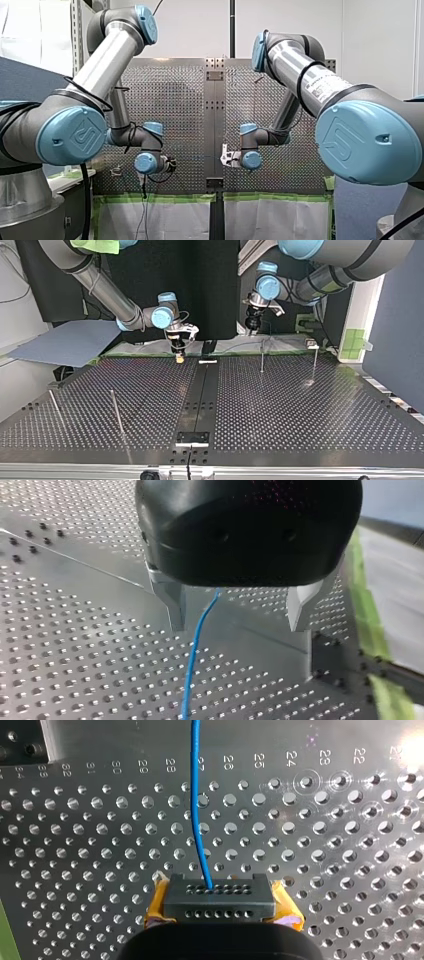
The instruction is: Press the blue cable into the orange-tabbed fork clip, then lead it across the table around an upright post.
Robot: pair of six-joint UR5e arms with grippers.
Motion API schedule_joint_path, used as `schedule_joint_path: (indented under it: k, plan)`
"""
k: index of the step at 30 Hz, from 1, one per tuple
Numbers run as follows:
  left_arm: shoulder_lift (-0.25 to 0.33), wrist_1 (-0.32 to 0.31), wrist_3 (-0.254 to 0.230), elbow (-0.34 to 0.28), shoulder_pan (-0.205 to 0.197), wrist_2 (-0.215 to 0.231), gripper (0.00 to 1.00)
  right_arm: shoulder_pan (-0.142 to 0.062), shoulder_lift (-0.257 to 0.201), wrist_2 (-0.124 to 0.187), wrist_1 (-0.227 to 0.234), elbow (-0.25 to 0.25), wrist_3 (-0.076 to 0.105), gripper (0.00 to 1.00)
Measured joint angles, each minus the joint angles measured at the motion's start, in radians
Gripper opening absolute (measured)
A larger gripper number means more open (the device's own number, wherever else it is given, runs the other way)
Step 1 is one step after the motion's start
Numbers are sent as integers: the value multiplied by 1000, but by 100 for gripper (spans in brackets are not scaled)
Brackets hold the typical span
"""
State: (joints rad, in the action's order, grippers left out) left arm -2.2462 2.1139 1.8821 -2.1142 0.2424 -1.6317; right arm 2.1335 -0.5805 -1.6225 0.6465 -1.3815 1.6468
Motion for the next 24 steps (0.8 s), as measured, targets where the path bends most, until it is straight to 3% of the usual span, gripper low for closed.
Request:
schedule_joint_path:
  k: [7,24]
  plan:
    - [-1,-5,-1,29,11,-35,100,1,0,2,0,0,0,0]
    - [-26,33,4,112,26,-37,100,0,1,3,3,0,2,0]
